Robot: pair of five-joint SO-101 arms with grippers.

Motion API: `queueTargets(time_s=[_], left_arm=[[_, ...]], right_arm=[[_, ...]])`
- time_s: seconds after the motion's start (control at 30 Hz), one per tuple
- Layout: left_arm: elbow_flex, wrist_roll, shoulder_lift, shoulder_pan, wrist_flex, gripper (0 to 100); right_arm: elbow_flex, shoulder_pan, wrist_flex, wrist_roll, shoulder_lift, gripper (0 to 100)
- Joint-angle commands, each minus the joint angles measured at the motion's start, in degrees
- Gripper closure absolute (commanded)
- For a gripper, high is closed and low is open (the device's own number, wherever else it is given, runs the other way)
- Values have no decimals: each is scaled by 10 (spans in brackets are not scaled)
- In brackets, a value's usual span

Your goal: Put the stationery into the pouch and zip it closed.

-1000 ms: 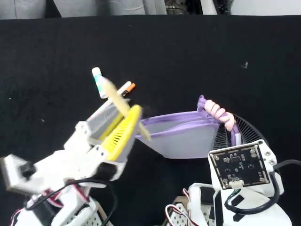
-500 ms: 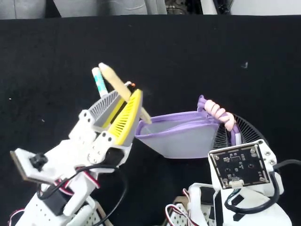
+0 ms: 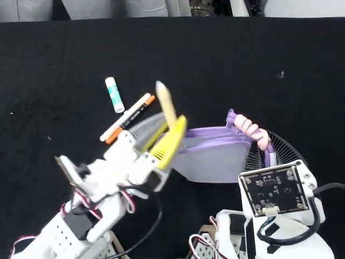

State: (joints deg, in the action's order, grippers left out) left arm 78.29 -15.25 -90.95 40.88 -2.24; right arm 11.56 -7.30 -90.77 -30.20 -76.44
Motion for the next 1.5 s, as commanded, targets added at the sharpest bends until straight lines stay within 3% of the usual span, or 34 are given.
queueTargets(time_s=[0.0,0.2,0.43,0.67,0.93,1.07,1.17,1.47], left_arm=[[15,86,-1,51,-10,971],[9,91,-1,56,5,932],[-137,78,-1,57,243,855],[-247,55,15,48,354,820],[-447,55,183,-176,471,817],[-532,56,291,-255,525,817],[-555,59,373,-293,538,819],[-514,204,624,-347,525,822]], right_arm=[[0,6,10,-16,16,988],[1,6,10,-18,19,988],[1,6,9,-18,19,988],[1,6,9,-18,19,988],[1,6,9,-18,19,988],[1,6,9,-18,19,988],[1,6,9,-18,18,988],[1,6,9,-18,15,988]])
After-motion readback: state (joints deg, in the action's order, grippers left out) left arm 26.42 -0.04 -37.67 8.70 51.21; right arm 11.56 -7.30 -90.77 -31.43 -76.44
